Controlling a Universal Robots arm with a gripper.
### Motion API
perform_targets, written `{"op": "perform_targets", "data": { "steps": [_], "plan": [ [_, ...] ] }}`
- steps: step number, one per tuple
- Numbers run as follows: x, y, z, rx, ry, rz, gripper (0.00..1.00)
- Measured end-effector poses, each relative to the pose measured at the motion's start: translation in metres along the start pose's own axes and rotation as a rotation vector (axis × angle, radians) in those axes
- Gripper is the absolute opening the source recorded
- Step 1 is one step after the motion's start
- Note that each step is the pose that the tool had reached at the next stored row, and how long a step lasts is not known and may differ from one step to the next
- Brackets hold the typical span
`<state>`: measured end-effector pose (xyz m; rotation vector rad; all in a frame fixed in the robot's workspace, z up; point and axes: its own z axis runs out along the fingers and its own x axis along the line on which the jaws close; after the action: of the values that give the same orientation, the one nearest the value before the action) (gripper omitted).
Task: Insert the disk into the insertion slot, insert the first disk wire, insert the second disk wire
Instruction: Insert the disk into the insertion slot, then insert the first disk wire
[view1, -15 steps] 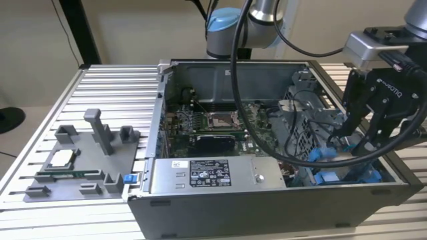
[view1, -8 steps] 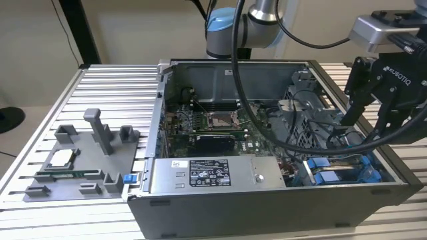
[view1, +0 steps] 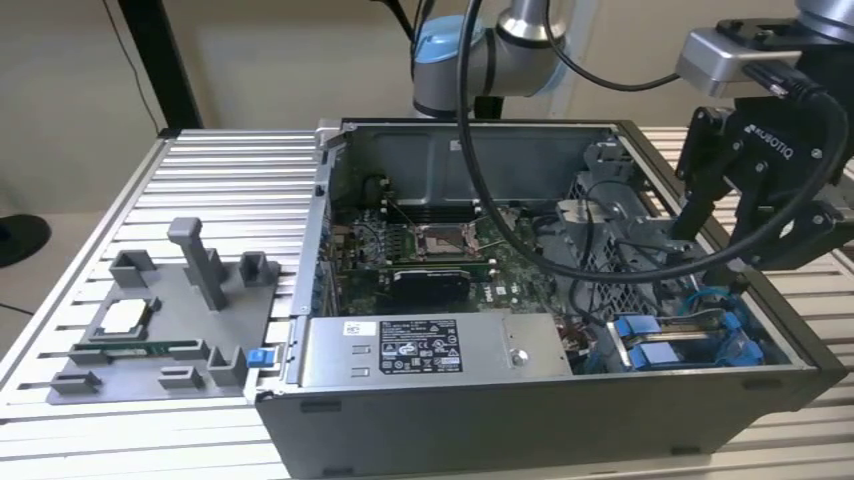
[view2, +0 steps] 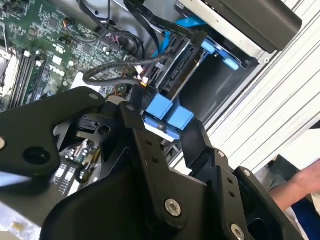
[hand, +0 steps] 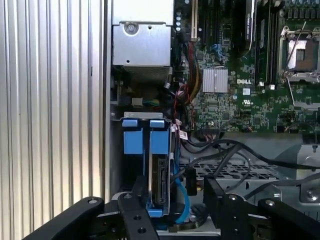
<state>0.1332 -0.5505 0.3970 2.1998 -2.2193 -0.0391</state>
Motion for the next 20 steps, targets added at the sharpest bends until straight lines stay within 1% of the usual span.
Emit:
{"op": "perform_targets", "data": {
  "steps": [3,6,10,13,17,20],
  "plan": [
    [-0.0059,-0.0001,0.0043,0.0032,0.0,0.0,1.0],
    [-0.0091,-0.0002,0.0085,0.0089,-0.0001,-0.002,1.0],
    [-0.0111,-0.0002,0.0133,0.0207,-0.0004,-0.01,1.0],
    [-0.0121,-0.0004,0.0152,0.0297,-0.0028,-0.013,1.0],
    [-0.0122,0.0001,0.0145,0.0302,-0.0032,-0.014,1.0],
    [-0.0122,0.0002,0.0099,0.0303,-0.0032,-0.015,1.0]
  ]
}}
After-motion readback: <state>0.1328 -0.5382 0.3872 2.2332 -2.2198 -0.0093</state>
